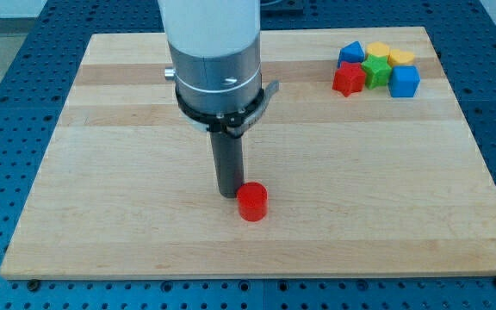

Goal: Slide red circle to the bottom center

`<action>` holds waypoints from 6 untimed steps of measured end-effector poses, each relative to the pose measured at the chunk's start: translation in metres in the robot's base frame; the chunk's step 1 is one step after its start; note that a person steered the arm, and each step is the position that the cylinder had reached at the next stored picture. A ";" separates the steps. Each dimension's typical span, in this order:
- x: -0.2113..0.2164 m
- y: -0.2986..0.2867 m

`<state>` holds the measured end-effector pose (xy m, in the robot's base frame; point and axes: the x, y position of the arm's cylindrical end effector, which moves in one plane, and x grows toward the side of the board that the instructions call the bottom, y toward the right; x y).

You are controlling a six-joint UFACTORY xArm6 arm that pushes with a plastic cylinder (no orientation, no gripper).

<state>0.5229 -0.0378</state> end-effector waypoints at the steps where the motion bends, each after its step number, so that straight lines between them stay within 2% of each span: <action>1: -0.021 0.002; 4: -0.016 0.034; 6: 0.011 0.034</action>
